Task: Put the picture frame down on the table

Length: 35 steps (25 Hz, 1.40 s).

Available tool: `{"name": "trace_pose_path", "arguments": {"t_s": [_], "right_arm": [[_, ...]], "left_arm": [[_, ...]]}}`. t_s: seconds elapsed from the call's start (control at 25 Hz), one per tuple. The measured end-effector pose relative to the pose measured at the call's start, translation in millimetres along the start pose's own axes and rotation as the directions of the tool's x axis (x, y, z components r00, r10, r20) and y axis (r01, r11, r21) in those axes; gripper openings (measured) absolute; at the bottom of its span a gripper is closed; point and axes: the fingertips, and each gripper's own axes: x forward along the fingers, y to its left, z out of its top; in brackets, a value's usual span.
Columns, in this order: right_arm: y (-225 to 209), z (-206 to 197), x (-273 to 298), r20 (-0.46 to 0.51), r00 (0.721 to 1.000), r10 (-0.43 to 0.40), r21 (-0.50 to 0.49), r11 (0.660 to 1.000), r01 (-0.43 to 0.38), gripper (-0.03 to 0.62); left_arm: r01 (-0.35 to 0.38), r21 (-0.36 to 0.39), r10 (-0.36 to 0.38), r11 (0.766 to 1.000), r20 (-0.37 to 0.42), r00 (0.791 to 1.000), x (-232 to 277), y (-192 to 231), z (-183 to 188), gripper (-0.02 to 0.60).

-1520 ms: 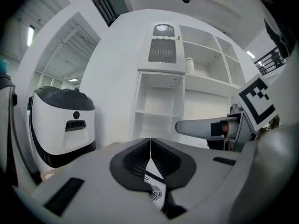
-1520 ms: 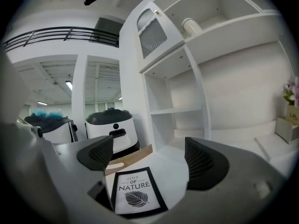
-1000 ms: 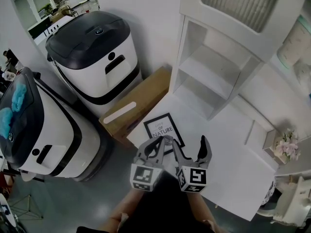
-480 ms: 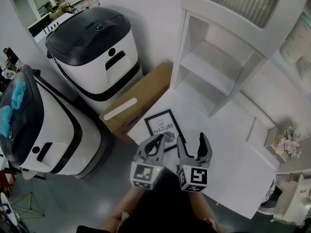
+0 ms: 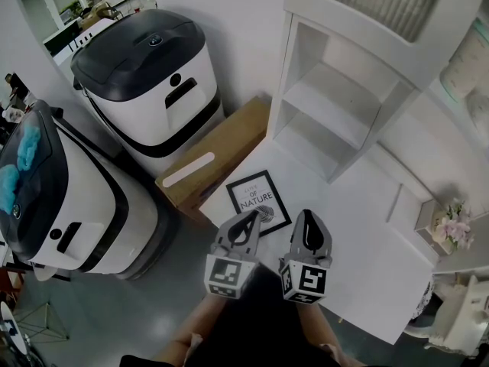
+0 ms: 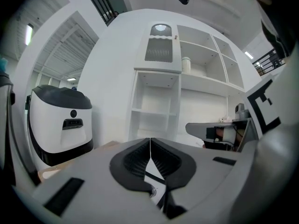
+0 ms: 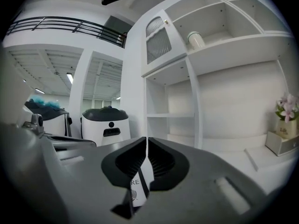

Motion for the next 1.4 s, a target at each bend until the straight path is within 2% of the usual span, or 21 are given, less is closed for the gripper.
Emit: {"name": "trace_pose_path", "arguments": {"t_s": [0.12, 1.4], "right_arm": [[-2.3, 0.0, -1.2, -0.001, 1.000, -0.005, 0.004, 1.000, 0.005, 0.005], [-1.6, -5.8, 0.4, -0.021, 1.000, 0.016, -0.003, 1.000, -0.016, 0.005]], "left_arm": [[0.001, 0.002, -0.001, 1.000, 0.000, 1.000, -0.3, -1.7, -0.3, 0.012], [-0.010, 0.012, 0.010, 1.000, -0.015, 1.000, 1.6, 0.0, -6.0, 0.014]]}}
